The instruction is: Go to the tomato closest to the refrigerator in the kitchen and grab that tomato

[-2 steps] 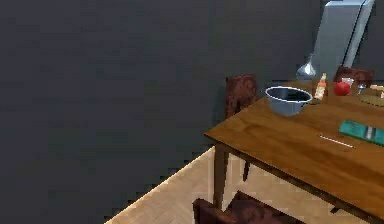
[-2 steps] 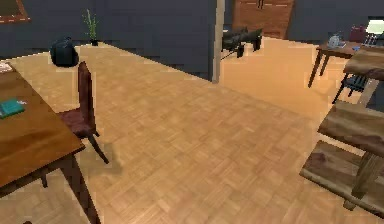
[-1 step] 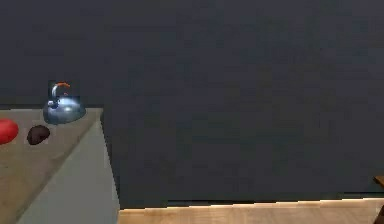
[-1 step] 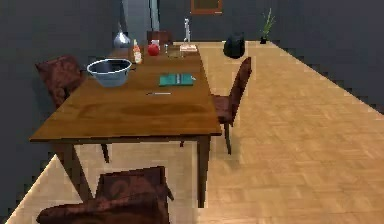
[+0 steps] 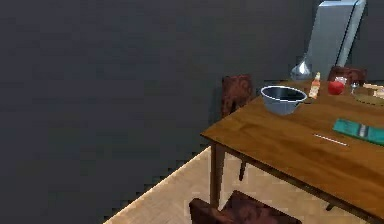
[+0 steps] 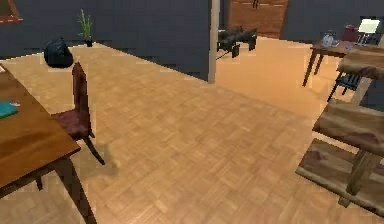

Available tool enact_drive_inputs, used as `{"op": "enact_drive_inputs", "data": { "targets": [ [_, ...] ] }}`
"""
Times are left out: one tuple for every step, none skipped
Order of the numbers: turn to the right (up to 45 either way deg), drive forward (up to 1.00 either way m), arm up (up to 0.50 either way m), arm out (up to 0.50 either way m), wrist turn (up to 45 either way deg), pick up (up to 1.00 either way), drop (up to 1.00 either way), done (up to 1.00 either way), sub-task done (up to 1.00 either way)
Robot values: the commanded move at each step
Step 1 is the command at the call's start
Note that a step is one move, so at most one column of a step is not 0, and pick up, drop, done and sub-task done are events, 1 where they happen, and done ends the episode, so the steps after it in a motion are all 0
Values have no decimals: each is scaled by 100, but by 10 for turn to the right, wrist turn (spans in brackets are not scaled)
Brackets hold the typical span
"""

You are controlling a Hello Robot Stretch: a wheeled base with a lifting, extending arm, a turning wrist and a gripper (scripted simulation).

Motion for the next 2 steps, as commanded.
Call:
{"op": "enact_drive_inputs", "data": {
  "targets": [
    [450,0,0,0,0,0,0,0,0],
    [450,0,0,0,0,0,0,0,0]
  ]
}}
